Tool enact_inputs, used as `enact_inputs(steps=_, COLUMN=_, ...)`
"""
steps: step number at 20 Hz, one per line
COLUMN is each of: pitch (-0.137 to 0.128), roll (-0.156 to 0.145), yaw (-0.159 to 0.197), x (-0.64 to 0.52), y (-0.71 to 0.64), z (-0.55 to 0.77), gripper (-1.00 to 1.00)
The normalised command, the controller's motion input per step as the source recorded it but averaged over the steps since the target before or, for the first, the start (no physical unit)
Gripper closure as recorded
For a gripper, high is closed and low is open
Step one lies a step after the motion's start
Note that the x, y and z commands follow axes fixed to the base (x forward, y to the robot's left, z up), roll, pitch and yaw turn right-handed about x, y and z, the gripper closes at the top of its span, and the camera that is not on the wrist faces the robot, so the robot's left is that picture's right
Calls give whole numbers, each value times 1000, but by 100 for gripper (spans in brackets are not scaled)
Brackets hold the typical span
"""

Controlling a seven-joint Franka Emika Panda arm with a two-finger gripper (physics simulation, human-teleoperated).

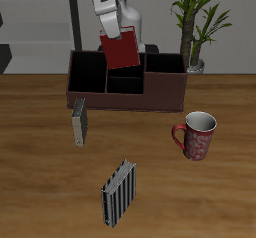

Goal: Place the red book into the back desk caddy's front compartment

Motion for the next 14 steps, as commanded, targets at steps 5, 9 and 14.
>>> enact_inputs(steps=5, pitch=2, roll=-8, yaw=9, x=-7, y=0, z=-65, gripper=100)
enact_inputs(steps=9, pitch=-11, roll=-16, yaw=-18, x=29, y=-9, z=21, gripper=100)
enact_inputs(steps=14, pitch=-9, roll=2, yaw=-25, x=27, y=29, z=24, gripper=100)
